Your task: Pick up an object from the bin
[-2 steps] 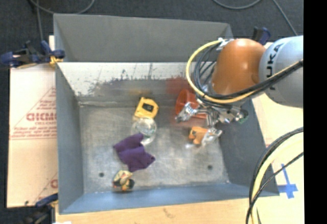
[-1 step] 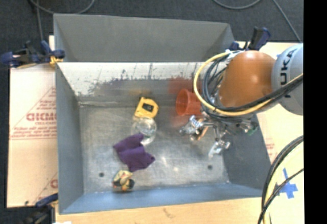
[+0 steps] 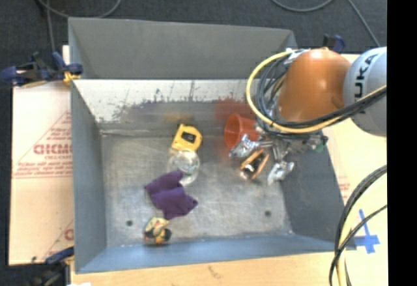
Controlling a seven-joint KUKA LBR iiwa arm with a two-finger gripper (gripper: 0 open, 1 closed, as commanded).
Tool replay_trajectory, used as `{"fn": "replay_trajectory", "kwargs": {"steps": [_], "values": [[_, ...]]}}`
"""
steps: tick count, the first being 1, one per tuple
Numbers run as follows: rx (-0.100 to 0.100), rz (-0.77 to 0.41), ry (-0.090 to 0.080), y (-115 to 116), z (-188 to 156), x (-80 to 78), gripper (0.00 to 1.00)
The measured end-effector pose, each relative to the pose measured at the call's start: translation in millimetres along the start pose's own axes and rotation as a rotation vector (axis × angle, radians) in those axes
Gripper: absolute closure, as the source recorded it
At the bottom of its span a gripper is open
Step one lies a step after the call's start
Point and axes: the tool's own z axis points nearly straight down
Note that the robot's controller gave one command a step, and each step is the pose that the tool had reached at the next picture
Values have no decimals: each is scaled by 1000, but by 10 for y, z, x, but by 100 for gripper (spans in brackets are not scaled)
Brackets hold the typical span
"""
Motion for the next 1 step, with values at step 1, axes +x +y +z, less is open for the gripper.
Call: {"fn": "replay_trajectory", "kwargs": {"steps": [1], "values": [[-7,-28,0,-210,127,-170,0]]}}
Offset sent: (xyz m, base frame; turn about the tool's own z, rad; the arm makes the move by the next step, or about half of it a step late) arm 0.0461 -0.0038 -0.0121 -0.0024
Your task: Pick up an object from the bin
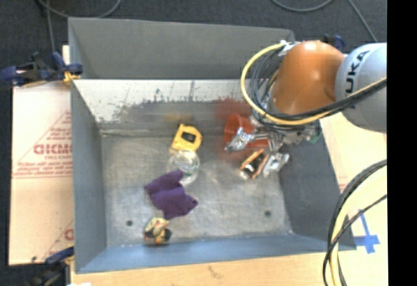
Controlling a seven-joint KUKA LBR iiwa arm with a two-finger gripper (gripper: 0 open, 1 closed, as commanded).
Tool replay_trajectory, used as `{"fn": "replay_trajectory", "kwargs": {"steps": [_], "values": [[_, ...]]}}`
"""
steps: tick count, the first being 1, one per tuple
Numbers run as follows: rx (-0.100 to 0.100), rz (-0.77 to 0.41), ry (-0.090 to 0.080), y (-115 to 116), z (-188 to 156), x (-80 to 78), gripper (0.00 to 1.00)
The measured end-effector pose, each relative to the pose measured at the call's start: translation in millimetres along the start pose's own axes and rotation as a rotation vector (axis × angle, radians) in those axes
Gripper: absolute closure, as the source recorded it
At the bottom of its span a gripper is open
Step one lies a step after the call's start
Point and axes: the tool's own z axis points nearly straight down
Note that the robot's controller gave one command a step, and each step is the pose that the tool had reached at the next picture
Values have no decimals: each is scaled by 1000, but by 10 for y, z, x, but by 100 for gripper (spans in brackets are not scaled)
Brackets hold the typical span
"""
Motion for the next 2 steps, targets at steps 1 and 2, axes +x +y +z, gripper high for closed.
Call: {"fn": "replay_trajectory", "kwargs": {"steps": [1,2], "values": [[0,30,0,-207,-24,-61,100],[0,30,0,-207,-24,-61,100]]}}
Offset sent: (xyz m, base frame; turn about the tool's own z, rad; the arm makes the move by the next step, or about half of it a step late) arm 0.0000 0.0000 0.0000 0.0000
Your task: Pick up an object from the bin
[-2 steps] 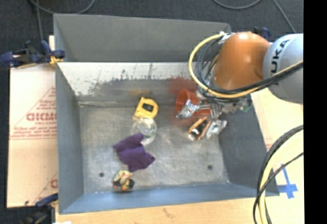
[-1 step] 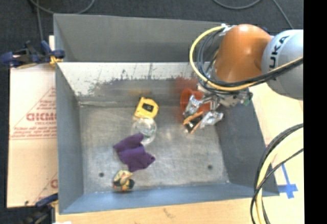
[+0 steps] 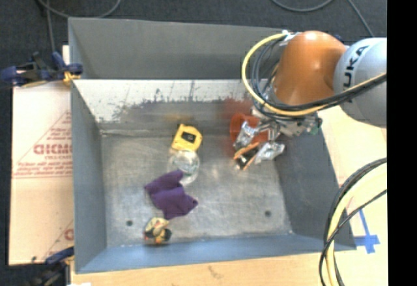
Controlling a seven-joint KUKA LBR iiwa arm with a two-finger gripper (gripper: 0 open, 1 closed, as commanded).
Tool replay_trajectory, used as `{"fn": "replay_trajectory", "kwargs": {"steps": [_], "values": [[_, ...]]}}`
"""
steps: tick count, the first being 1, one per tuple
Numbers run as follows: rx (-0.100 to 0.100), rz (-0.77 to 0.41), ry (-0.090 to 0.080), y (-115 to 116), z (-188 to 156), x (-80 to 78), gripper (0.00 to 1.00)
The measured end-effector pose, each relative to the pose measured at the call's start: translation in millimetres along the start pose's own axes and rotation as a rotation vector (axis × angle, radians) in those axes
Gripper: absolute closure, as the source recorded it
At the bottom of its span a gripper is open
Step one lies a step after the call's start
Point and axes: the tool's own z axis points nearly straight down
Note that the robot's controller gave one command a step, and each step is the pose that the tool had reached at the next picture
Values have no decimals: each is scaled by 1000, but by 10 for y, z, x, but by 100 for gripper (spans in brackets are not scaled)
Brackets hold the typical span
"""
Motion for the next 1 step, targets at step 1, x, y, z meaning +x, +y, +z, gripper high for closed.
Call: {"fn": "replay_trajectory", "kwargs": {"steps": [1], "values": [[1,-30,1,12,-122,31,100]]}}
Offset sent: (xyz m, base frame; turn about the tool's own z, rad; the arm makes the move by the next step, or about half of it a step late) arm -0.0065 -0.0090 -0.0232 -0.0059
